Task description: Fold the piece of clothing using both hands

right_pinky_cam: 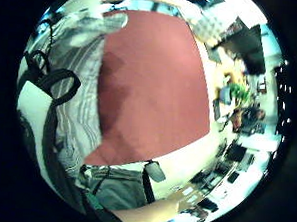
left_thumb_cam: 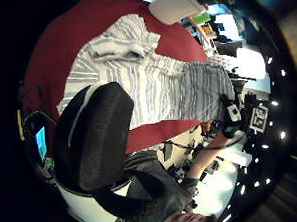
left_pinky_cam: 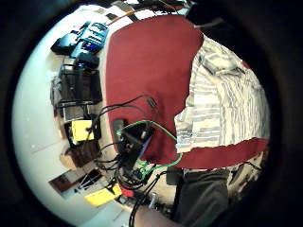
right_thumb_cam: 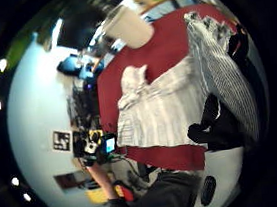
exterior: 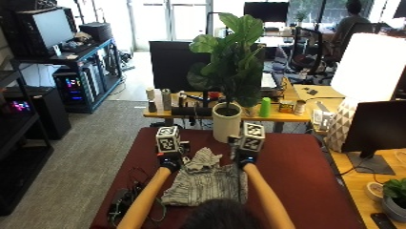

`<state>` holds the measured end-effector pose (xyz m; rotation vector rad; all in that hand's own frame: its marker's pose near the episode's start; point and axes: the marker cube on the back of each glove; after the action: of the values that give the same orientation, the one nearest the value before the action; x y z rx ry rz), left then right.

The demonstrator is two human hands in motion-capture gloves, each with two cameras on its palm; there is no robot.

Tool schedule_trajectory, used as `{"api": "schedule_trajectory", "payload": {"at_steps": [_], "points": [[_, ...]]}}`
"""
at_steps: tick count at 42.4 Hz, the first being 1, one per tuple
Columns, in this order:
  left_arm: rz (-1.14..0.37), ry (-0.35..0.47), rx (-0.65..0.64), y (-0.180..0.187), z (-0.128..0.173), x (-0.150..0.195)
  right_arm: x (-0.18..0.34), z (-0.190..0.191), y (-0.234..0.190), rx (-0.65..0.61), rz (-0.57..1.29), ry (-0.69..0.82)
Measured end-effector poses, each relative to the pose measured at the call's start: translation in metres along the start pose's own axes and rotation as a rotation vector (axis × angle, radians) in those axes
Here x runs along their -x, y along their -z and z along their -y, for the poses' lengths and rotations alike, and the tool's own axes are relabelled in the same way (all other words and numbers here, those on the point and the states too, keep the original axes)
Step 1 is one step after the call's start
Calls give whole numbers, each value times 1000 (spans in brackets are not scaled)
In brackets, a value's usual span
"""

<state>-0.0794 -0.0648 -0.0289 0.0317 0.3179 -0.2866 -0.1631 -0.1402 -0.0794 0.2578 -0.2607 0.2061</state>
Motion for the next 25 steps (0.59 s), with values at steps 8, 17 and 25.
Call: {"api": "schedule_trajectory", "payload": {"at_steps": [8, 17, 25], "points": [[-83, -21, -294, 50, -23, 24, 192, -16, -89, 127, -40, 280], [-191, 15, -358, 75, -53, 61, 284, -115, -140, 394, 115, 374], [-230, 42, -351, 74, -58, 83, 285, -120, -121, 480, 626, 403]]}}
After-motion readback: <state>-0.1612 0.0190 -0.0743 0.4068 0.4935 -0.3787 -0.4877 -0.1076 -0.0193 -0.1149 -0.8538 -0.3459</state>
